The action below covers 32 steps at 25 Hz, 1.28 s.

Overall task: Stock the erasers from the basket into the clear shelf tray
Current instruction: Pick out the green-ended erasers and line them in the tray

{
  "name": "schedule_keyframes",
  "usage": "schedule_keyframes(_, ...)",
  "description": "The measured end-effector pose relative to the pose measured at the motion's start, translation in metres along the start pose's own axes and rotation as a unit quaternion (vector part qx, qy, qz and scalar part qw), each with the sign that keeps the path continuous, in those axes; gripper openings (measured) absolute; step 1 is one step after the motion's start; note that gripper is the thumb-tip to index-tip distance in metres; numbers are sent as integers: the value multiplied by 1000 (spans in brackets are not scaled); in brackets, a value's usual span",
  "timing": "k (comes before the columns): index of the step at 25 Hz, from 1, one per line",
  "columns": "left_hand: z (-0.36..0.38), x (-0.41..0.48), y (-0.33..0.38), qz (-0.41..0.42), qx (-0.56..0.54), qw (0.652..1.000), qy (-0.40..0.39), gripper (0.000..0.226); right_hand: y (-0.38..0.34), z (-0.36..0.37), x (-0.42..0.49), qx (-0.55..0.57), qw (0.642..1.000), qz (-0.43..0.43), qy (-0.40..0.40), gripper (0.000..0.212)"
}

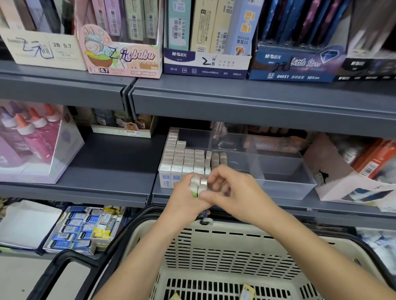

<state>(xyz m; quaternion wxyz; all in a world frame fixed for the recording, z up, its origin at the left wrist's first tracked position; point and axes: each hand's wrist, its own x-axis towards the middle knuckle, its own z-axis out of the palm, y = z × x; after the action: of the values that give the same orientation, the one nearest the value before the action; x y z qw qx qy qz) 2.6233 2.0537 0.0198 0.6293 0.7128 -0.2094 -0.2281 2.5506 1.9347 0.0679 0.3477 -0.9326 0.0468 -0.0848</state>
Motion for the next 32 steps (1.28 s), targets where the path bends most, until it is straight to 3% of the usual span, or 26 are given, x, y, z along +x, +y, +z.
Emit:
schedule_keyframes(7, 1, -4, -3, 24, 42, 998, -26, 33, 3, -1, 2, 54, 996, 74, 23, 17)
schedule_keyframes(11, -4, -5, -5, -22, -79, 994, -69, 24, 9, -8, 5, 217, 966, 138, 20, 13)
schedule_keyframes(15, -3, -1, -8, -26, -98, 995, -25, 15, 23, -27, 3, 254, 953, 143, 80, 6)
schedule_keyframes(17, -2, 1, -10, -27, -107, 994, 1, 4, 31, -44, 5, 217, 960, 124, 122, 8)
schedule_keyframes(20, -2, 2, -11, -28, -112, 993, 11, 5, 39, -66, 14, 90, 976, 103, 169, 7)
schedule_keyframes(26, -2, 3, -11, -21, -116, 993, 13, 6, 39, -47, 25, -66, 990, 110, 61, 6)
schedule_keyframes(32, -3, 5, -13, -25, -120, 992, 8, 5, 42, -33, 27, -124, 984, 131, -1, 7)
